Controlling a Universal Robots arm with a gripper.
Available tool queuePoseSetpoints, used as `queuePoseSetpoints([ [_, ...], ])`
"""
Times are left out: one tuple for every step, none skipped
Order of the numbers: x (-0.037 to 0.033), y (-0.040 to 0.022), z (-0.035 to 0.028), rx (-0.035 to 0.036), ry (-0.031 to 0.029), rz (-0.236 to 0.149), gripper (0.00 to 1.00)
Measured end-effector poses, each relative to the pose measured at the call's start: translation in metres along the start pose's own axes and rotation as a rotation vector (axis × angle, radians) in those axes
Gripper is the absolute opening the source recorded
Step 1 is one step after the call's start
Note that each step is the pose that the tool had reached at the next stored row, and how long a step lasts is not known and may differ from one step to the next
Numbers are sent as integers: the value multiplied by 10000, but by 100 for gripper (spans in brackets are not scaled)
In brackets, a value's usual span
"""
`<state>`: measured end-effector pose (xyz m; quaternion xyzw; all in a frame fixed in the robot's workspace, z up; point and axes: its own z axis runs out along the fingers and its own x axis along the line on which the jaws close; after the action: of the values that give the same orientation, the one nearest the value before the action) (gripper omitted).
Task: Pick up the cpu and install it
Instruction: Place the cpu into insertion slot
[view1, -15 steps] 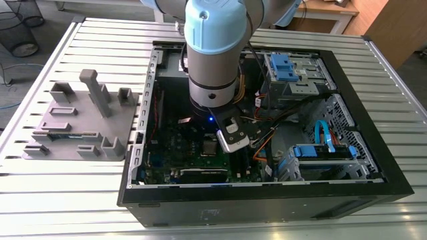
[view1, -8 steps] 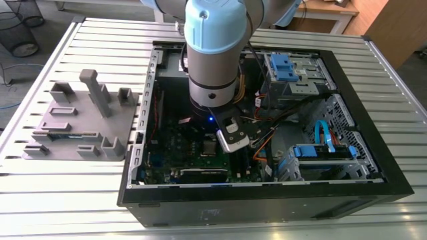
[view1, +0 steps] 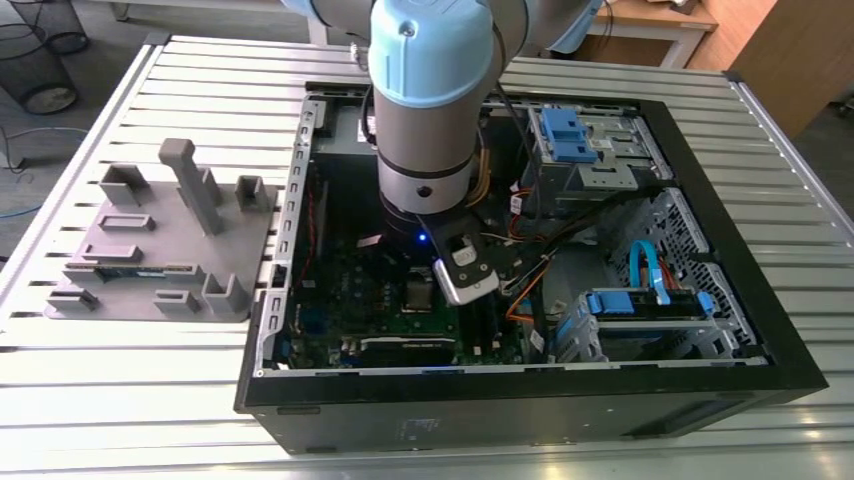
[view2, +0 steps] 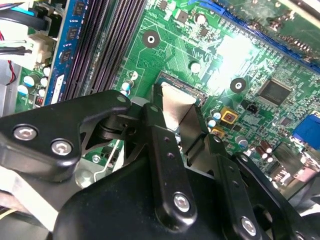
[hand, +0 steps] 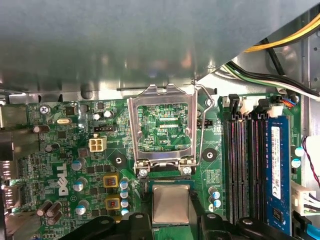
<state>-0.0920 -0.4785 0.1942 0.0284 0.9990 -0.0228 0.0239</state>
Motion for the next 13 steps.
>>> queuePoseSetpoints([
  [0, -1, -10, 6, 2, 0, 38],
  [0, -2, -16, 7, 2, 0, 38],
  [0, -1, -15, 5, 1, 0, 38],
  [0, -1, -16, 5, 1, 0, 38],
  [0, -2, -17, 7, 2, -10, 38],
  [0, -2, -17, 8, 2, -12, 38],
  [0, -2, -17, 7, 2, -13, 38],
  [0, -2, -17, 7, 2, -13, 38],
  [0, -2, -17, 7, 2, -14, 38],
  [0, -2, -17, 7, 2, -15, 38],
  [0, -2, -17, 7, 2, -15, 38],
  [0, -2, -17, 7, 2, -16, 38],
  [0, -2, -17, 7, 2, -17, 38],
])
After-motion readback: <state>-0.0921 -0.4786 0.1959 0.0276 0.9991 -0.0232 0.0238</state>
